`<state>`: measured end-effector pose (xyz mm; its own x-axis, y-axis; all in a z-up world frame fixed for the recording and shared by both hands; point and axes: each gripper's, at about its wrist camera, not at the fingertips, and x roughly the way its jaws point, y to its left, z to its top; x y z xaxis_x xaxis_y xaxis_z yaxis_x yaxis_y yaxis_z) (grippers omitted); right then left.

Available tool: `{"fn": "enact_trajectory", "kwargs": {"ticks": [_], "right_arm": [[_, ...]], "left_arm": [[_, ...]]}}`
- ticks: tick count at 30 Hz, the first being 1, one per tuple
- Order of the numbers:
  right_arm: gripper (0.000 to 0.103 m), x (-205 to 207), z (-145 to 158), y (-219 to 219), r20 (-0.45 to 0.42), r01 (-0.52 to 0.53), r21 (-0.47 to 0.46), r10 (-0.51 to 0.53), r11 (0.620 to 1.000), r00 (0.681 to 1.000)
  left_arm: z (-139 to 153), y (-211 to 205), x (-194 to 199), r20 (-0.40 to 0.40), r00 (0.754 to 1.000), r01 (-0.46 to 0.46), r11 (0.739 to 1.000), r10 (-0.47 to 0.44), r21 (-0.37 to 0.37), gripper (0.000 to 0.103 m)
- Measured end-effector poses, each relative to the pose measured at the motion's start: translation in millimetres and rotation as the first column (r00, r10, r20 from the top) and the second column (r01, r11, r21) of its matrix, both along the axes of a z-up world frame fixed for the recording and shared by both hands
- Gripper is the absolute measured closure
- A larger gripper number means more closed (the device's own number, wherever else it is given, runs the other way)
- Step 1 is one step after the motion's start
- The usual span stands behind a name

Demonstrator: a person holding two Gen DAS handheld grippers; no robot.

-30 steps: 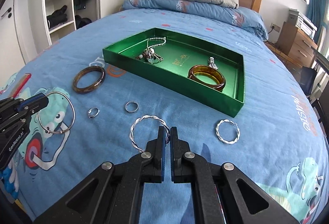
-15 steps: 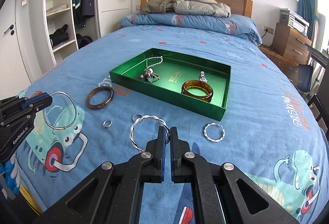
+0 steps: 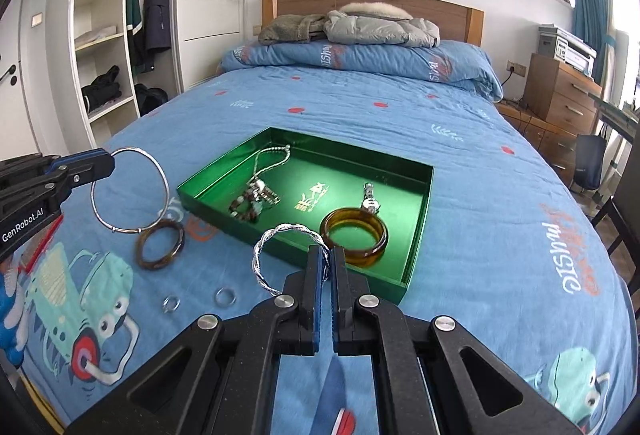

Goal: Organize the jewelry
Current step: 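Carry the silver bangle and twisted hoop into the green tray and open both tools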

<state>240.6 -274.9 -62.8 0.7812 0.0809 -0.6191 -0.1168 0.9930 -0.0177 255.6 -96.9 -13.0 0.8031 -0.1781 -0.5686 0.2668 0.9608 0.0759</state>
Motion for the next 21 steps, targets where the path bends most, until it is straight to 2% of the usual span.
{"fn": "enact_trajectory", "kwargs": {"ticks": [8, 21], "right_arm": [[0.100, 57, -23, -20, -0.048, 0.035, -0.002, -0.035, 0.999, 0.998], [0.100, 103, -56, -32, -0.132, 0.051, -0.010, -0.052, 0.999, 0.990]], "left_arm": [[-23, -47, 61, -0.047, 0.999, 0.021, 1.000, -0.021, -0.005, 0.099], [-75, -77, 100, -0.143, 0.989, 0.034, 0.999, -0.029, 0.029, 0.099]]}}
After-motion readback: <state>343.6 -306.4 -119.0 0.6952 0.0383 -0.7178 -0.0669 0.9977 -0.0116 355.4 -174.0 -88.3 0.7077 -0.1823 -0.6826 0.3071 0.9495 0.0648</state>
